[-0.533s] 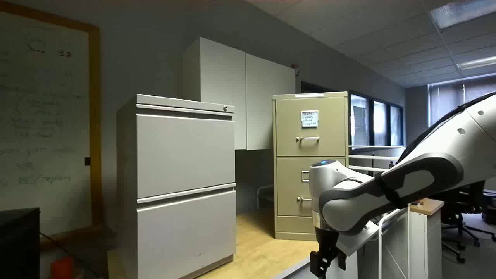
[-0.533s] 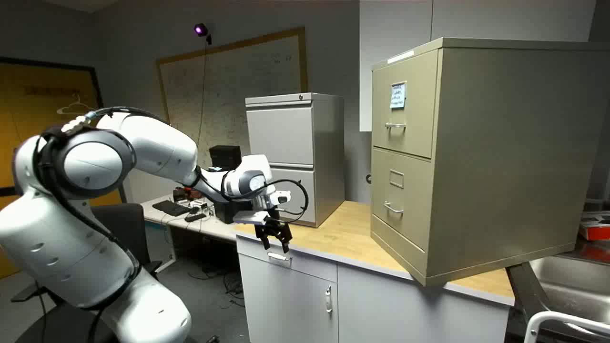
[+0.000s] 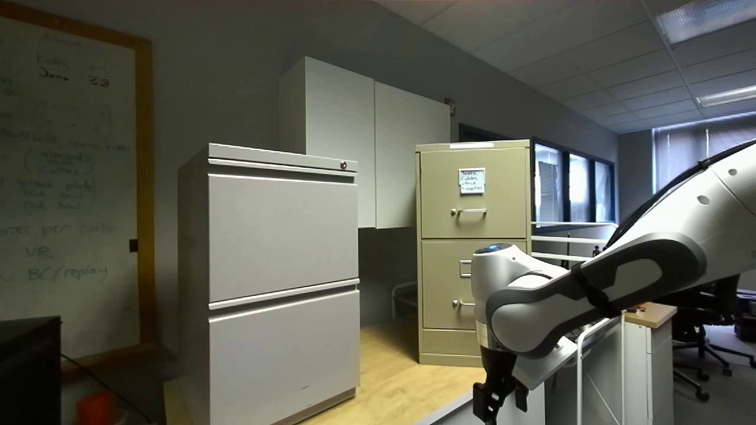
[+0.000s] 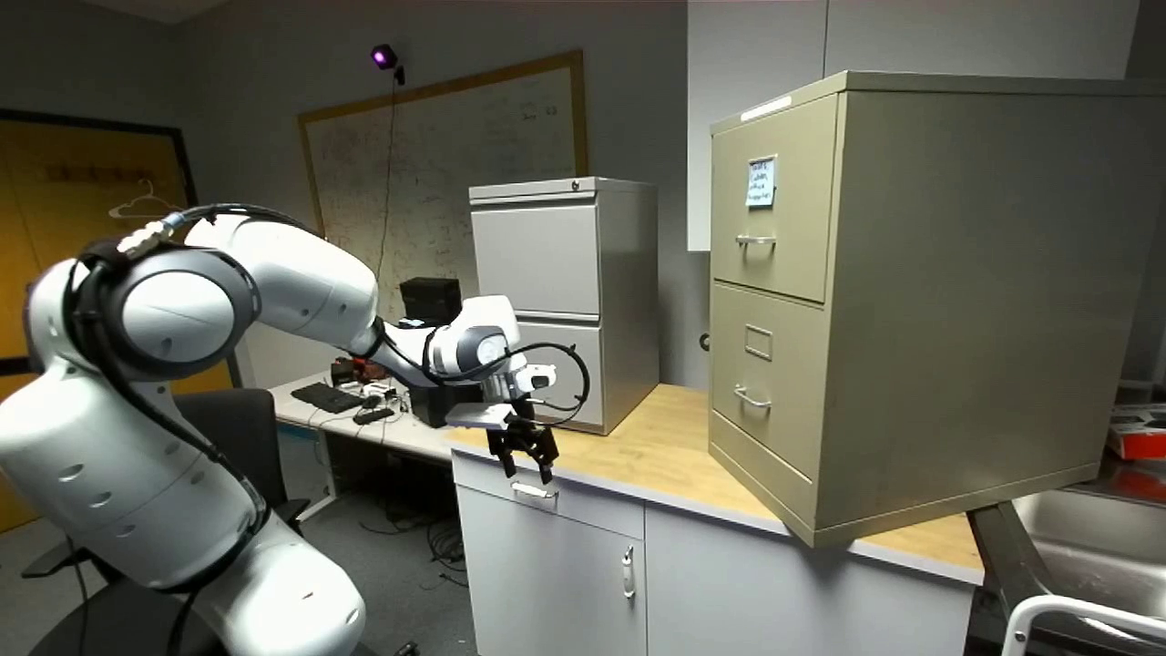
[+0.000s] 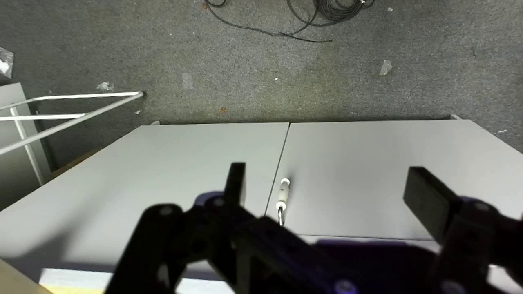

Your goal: Open the bottom drawer of the cabinet to the right.

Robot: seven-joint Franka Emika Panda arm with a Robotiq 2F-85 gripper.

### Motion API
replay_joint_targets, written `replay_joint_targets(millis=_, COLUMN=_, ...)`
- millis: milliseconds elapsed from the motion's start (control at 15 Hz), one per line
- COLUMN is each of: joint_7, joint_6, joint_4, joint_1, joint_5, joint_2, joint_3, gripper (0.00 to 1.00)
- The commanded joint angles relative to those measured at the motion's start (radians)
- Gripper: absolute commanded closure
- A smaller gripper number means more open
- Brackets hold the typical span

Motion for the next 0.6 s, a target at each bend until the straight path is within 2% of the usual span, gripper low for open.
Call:
replay_joint_targets(millis=0, joint_7=0.004, joint_6=-0.003, joint_4=0.002, joint_1=0.012, joint_5=-0.005, joint_2=0.001, joint_3=-0.011, gripper=0.00)
replay_joint_targets(millis=267, joint_7=0.006, joint_6=-0.007, joint_4=0.009, joint_1=0.012, joint_5=-0.004, joint_2=0.006, joint_3=-0.012, gripper=0.00)
replay_joint_targets(millis=533, joint_7=0.015, joint_6=-0.008, joint_4=0.065, joint_1=0.007, joint_5=0.030, joint_2=0.040, joint_3=-0.032, gripper=0.00)
